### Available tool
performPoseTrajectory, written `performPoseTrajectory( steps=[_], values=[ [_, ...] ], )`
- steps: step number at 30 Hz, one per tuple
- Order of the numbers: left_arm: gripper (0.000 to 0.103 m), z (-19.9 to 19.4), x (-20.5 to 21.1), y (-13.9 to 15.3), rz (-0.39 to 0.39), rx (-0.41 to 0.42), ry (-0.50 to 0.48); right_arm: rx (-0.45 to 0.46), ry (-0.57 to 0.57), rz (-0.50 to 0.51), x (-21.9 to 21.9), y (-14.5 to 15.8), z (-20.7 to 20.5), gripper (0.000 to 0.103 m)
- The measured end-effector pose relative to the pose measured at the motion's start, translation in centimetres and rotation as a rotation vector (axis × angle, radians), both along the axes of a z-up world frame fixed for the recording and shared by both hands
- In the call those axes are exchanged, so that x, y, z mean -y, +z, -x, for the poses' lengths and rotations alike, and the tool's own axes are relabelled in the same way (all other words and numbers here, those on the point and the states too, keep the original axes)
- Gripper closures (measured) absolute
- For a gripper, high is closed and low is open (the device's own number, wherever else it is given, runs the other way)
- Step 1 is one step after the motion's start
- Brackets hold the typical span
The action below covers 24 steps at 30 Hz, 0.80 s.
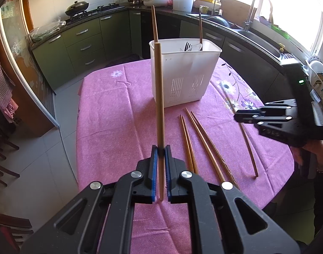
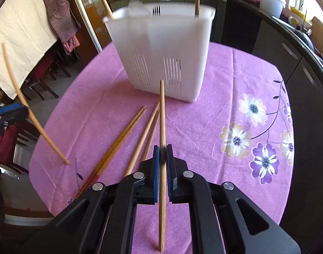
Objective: Organize utensils
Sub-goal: 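Lower the right tool toward the chopstick pile and grasp a chopstick, then carry chopsticks to the white holder and drop them in with both tools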
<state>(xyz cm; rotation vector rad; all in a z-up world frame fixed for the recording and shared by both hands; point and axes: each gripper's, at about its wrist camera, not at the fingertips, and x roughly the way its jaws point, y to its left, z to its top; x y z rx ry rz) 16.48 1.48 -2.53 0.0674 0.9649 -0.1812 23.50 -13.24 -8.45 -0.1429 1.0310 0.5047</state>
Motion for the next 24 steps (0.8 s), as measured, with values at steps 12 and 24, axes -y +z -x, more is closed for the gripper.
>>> performPoseTrajectory(
  steps=[12,24],
  values=[
    [0.096,0.8,0.1,0.1,-0.015,0.016,0.0,0.238,-0.016,-0.096,6.6,7.1,9.4,0.096],
    [0.096,1.6,0.3,0.5,-0.024,0.025,-0.001,0.232,-0.011,-0.12,6.8,6.8,10.0,0.096]
  ],
)
